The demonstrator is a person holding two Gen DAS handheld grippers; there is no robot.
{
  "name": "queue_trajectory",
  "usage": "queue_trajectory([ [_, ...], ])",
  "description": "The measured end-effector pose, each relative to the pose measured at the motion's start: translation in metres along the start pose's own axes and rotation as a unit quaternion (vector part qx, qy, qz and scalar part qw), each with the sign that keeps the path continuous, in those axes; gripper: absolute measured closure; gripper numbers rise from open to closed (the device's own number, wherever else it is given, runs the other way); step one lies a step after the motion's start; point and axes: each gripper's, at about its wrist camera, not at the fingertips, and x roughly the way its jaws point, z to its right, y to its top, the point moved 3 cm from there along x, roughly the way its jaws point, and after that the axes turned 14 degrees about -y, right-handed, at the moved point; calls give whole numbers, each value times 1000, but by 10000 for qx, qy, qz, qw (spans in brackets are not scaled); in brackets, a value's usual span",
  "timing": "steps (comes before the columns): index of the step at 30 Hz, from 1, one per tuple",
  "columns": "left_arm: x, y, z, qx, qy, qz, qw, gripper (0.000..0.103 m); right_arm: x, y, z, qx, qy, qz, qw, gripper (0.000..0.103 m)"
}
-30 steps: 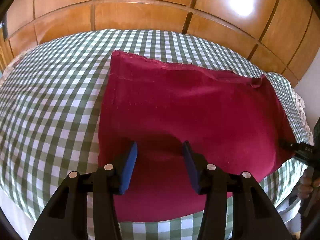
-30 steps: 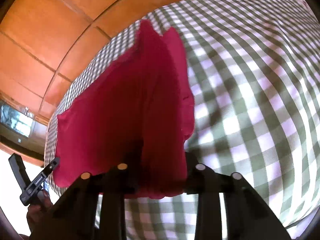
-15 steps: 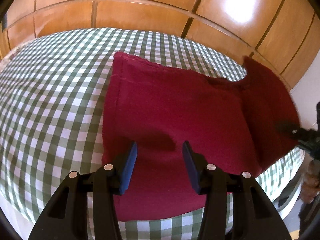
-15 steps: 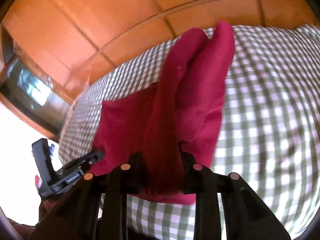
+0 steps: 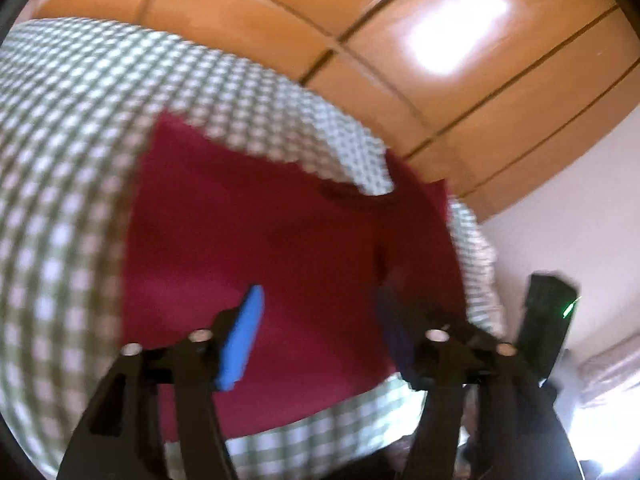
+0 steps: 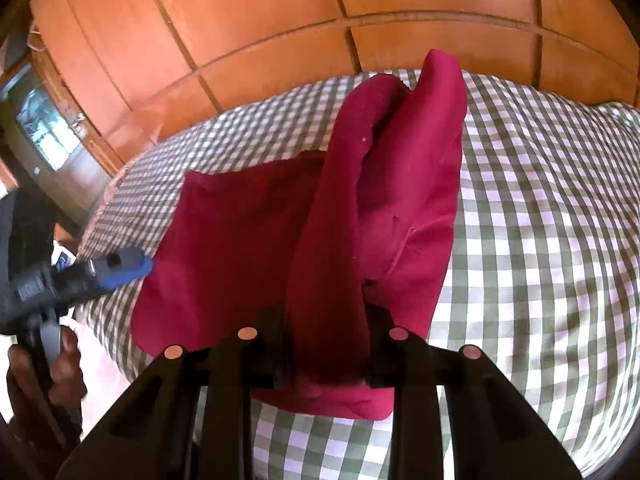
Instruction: Fold small clothes
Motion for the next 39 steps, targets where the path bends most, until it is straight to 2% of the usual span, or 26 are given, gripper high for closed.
queue_trajectory([
  [2,17,10,15,79,-329,-135,9993,33,-2,-6,-1,-79,94,38,9999,77],
  [3,25,13,20,89,-396,-212,9990,29,-5,-9,-1,-118,95,66,9999,76],
  [5,48,23,29,70,-524,-492,9974,29,-3,-13,-9,-213,123,129,9996,74],
  [8,76,31,37,32,-540,-839,9950,29,2,-15,-23,-336,158,215,9991,67],
  [10,90,32,40,-9,-608,-1054,9926,25,5,-17,-33,-458,237,246,9984,65],
  [11,97,32,41,-36,-686,-1169,9908,22,7,-19,-37,-514,279,270,9979,60],
  [13,112,34,35,-176,-627,-1353,9887,22,7,-21,-41,-505,448,274,9973,52],
  [15,126,33,26,-361,-549,-1557,9856,22,5,-23,-44,-531,609,311,9962,49],
  [17,134,32,19,-535,-392,-1587,9851,22,3,-24,-41,-522,810,277,9950,42],
  [20,141,35,19,-776,-580,-1696,9807,22,0,-25,-35,-448,998,271,9936,39],
  [23,145,44,31,-576,-472,-1719,9823,22,0,-24,-30,-281,1190,271,9921,35],
  [25,150,49,38,-381,-318,-1810,9822,22,1,-25,-34,-399,1167,317,9919,33],
  [28,174,49,46,109,204,-2330,9722,22,2,-27,-42,-481,1179,361,9912,32],
  [29,179,46,45,272,325,-2500,9673,26,1,-27,-41,-487,1181,361,9911,32],
  [30,184,43,44,379,429,-2609,9637,40,0,-27,-39,-490,1203,364,9909,32],
  [31,191,41,41,453,562,-2724,9595,48,-3,-27,-36,-492,1245,365,9903,32],
  [32,195,38,38,468,638,-2793,9569,63,-6,-28,-33,-500,1305,366,9895,32],
  [33,198,38,38,494,618,-2744,9583,71,-10,-28,-27,-532,1404,324,9881,32],
  [35,196,38,40,668,602,-2574,9621,77,-16,-27,-12,-454,1601,186,9859,33],
  [36,196,41,42,683,592,-2501,9640,79,-23,-27,9,-225,1613,206,9864,33],
  [39,178,50,51,897,657,-2218,9687,83,-28,-25,55,367,1293,264,9906,39],
])
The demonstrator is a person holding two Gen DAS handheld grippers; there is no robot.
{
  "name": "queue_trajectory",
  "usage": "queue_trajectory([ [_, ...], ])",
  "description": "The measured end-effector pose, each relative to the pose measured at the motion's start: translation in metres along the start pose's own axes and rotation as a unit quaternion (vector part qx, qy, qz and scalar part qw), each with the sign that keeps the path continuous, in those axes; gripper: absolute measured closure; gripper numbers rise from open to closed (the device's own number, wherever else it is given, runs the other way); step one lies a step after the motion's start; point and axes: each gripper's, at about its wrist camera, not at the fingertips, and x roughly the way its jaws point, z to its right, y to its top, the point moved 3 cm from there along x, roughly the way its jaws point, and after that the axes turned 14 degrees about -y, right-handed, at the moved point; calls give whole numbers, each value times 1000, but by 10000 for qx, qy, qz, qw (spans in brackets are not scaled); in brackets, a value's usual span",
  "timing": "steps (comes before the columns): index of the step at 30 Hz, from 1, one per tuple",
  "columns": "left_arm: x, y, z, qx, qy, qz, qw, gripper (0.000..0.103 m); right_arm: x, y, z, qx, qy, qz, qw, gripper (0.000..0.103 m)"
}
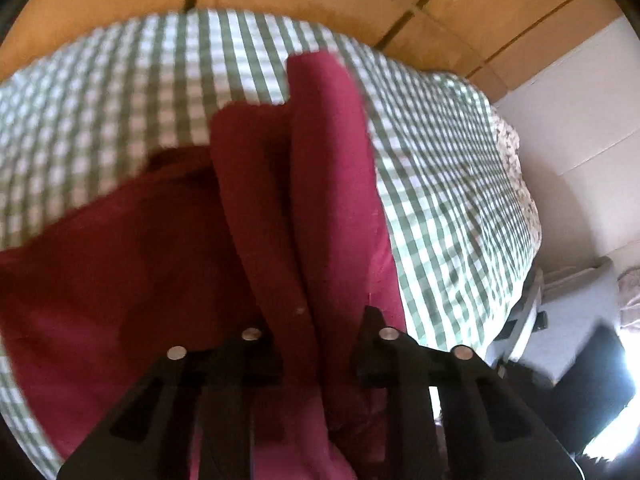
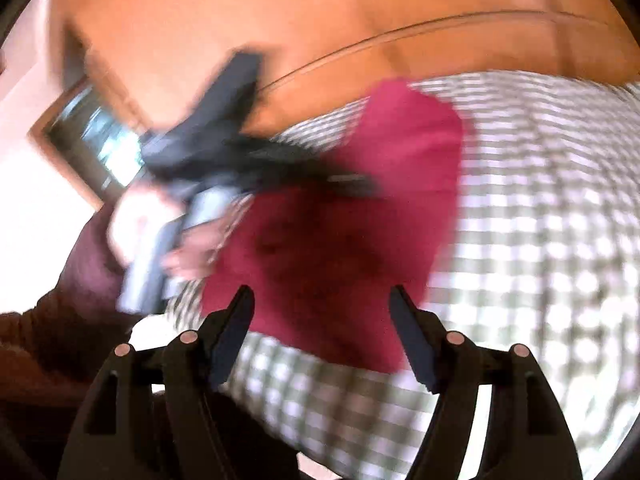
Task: Fold small clothes
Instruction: 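Fold the lifted end over the sweater with the right tool while the left tool grasps it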
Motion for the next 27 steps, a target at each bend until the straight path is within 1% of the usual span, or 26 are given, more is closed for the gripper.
queue_trajectory([
  [2,-20,-5,4,159,71,177,9997,83,-1,3,27,306,-332,16,9990,47],
  [4,-34,-9,7,286,205,310,9989,83,5,7,32,404,-519,7,9978,51],
  [7,-62,-24,5,592,462,534,9957,83,23,17,5,204,-498,48,9985,52],
  [8,-73,-31,1,626,539,630,9946,83,33,18,-9,20,-487,4,9988,54],
  [9,-81,-36,-1,619,567,698,9940,83,39,13,-24,-102,-480,-46,9988,55],
  [11,-102,-50,-18,472,726,880,9923,83,54,10,-41,-337,-413,-163,9984,56],
  [13,-116,-65,-35,300,802,962,9917,83,64,4,-62,-619,-380,-176,9972,56],
  [15,-124,-82,-58,96,934,1026,9903,83,66,-12,-79,-832,-339,-223,9957,56],
  [16,-125,-90,-70,-41,980,1019,9900,83,70,-12,-86,-916,-344,-253,9949,56],
  [18,-125,-105,-92,-368,922,1042,9896,83,80,-17,-102,-1086,-376,-340,9928,56],
  [19,-124,-110,-100,-471,921,1067,9889,81,84,-19,-108,-1143,-395,-354,9920,56],
  [20,-124,-114,-106,-545,989,1103,9875,76,86,-20,-113,-1217,-445,-353,9909,56],
  [21,-123,-119,-112,-635,1036,1167,9857,74,89,-22,-118,-1289,-517,-354,9897,55],
  [22,-123,-122,-115,-699,1005,1238,9847,72,88,-22,-122,-1312,-545,-359,9892,55],
  [23,-126,-125,-117,-752,1000,1348,9829,64,90,-22,-124,-1328,-582,-374,9887,54],
  [24,-129,-127,-119,-797,1159,1462,9792,53,91,-24,-126,-1349,-597,-408,9882,53],
  [25,-134,-130,-120,-836,1400,1551,9743,48,91,-25,-128,-1375,-525,-460,9880,50],
  [26,-138,-131,-120,-851,1502,1608,9718,44,88,-25,-130,-1441,-316,-566,9874,47],
  [27,-142,-133,-118,-884,1597,1708,9682,44,84,-22,-133,-1510,-155,-619,9865,47],
])
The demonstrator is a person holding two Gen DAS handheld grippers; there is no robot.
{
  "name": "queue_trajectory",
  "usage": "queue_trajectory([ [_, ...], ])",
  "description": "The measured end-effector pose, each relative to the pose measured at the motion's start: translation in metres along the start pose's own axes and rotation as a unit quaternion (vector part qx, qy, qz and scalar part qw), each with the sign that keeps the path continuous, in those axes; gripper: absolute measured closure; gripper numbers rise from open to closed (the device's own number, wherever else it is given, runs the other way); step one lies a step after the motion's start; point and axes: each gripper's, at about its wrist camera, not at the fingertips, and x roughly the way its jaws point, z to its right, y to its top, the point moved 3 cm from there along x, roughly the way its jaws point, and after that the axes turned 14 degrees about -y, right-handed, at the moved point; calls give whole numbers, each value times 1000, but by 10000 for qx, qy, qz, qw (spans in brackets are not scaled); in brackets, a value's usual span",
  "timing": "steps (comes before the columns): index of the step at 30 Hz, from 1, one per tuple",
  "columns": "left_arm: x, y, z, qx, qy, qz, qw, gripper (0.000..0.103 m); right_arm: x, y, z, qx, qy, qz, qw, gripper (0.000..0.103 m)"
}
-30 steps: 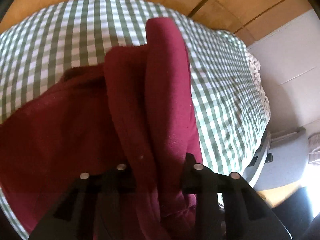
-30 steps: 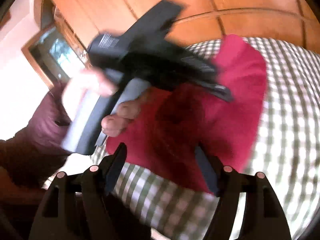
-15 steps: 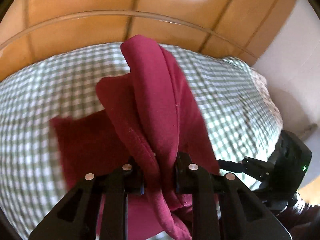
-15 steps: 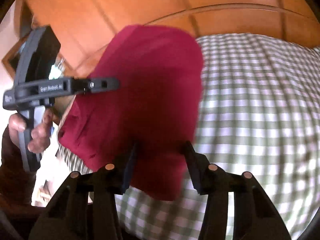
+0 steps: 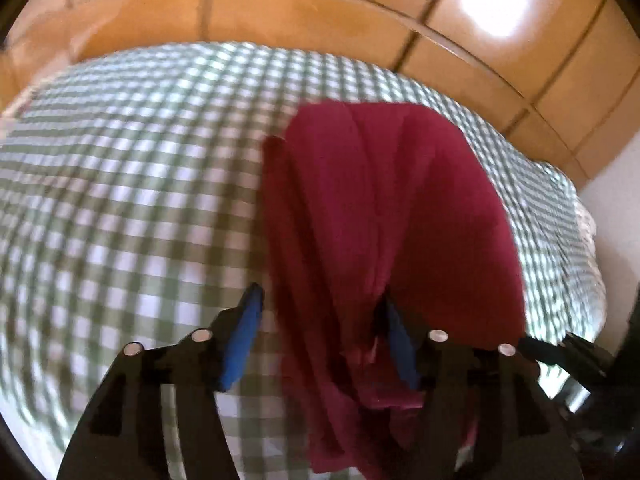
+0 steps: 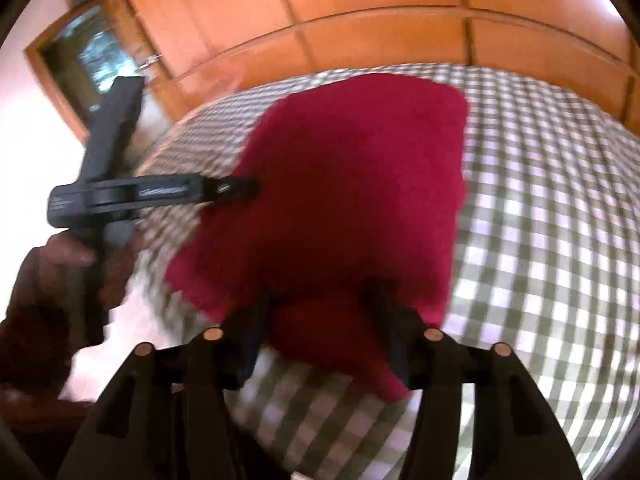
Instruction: Fold small clothes
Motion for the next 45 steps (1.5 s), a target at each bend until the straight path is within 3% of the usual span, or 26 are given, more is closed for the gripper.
queue_trajectory([
  [3,-21,-3,0,-105,221,299,9993,44,-17,12,7,44,296,144,9994,48],
  [6,-43,-10,6,-31,667,746,9950,44,-22,21,31,251,-48,313,9992,58],
  [8,-53,-20,17,129,591,916,9940,44,-14,24,41,345,-241,269,9988,72],
  [11,-50,-29,28,345,547,855,9942,44,7,16,32,227,-376,33,9990,74],
  [14,-26,-35,25,415,1082,560,9917,44,15,6,13,104,-580,97,9982,74],
  [19,-18,-39,8,208,1041,559,9928,39,10,18,23,-49,-428,9,9991,74],
  [24,-22,-40,13,323,1105,627,9914,39,0,67,42,207,-496,381,9978,74],
  [28,-21,-39,14,363,1139,647,9907,39,19,102,41,222,-667,359,9969,74],
  [33,-20,-40,14,388,1102,638,9911,39,70,130,42,51,-983,-261,9948,69],
  [35,-19,-40,12,367,1059,631,9917,39,95,132,44,-102,-1297,-534,9901,65],
  [38,-19,-39,10,334,1011,642,9922,39,123,126,52,28,-1358,-796,9875,62],
  [40,-19,-40,8,293,984,635,9927,39,122,124,56,100,-1308,-670,9891,61],
  [42,-20,-41,8,294,975,644,9927,39,112,122,58,171,-1262,-488,9907,49],
  [43,-20,-42,8,287,970,644,9928,39,106,122,61,241,-1254,-407,9910,38],
  [45,-21,-42,8,286,973,660,9927,39,87,118,70,434,-1223,-239,9913,34],
])
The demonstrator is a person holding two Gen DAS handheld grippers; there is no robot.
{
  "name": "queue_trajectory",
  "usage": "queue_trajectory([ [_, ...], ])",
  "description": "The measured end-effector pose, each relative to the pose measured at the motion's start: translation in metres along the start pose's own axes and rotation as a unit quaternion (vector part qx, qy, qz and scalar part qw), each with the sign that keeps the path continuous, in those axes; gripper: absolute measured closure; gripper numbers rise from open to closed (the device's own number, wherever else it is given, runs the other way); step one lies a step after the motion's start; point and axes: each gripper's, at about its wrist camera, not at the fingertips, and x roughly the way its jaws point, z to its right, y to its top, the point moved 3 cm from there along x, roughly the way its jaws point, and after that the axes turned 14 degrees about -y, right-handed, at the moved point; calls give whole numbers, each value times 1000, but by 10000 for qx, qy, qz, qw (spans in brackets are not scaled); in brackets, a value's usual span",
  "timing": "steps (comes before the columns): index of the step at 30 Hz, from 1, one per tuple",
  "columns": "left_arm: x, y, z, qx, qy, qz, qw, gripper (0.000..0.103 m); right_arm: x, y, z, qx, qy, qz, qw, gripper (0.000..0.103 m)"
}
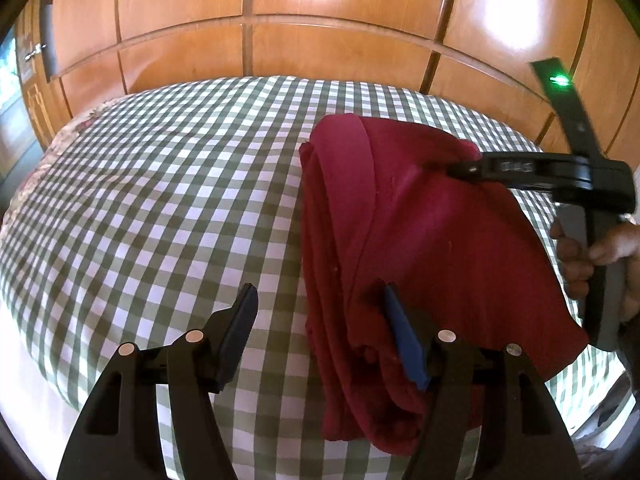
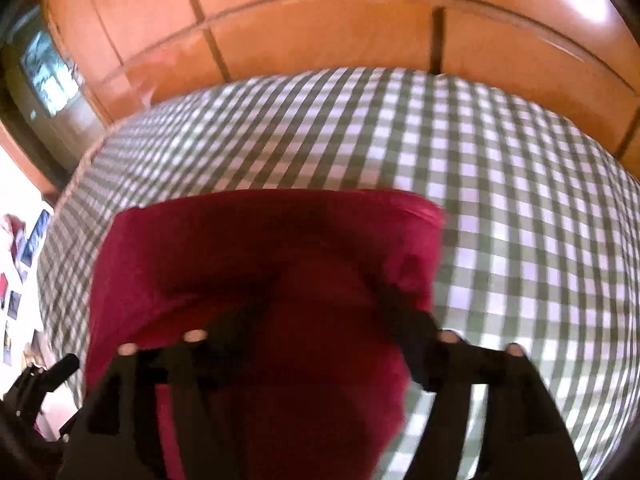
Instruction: Fold small clothes
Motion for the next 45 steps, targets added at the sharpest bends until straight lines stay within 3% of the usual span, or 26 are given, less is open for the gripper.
queue_trajectory([
  [2,0,-1,-1,-36,-6,15,10000,39,-12,-7,10,166,103,51,9998,27],
  [7,-3,-3,-2,-84,-25,49,9999,39,-31,-41,34,663,756,-96,9949,22],
  [12,-6,-6,-1,-81,-45,84,9999,39,-43,-92,44,979,1671,-514,9797,21],
  [18,-8,-10,0,-169,-104,90,9998,39,-46,-135,33,1203,2305,-906,9613,21],
  [25,-8,-10,-4,-210,-239,70,9995,38,-61,-143,26,1216,2323,-845,9613,54],
  [28,-9,-10,-14,-392,-423,3,9983,38,-71,-138,23,1215,2485,-811,9575,56],
  [30,-7,-10,-27,-613,-540,-66,9966,29,-69,-142,18,1136,2471,-847,9586,56],
  [31,-5,-10,-34,-754,-636,-101,9951,29,-63,-145,16,1154,2444,-930,9583,56],
  [33,0,-12,-44,-1000,-917,-206,9905,29,-54,-150,15,1123,2374,-993,9598,54],
  [35,3,-14,-46,-999,-992,-207,9898,29,-57,-149,14,1063,2387,-910,9610,38],
  [38,4,-13,-48,-976,-1200,-143,9879,29,-61,-145,13,891,2405,-865,9627,22],
  [40,4,-13,-53,-1097,-1419,-132,9837,29,-62,-135,18,911,2364,-754,9644,22],
  [45,-9,-5,-63,-1656,-2264,107,9598,27,-56,-101,36,1346,2351,-436,9616,17],
])
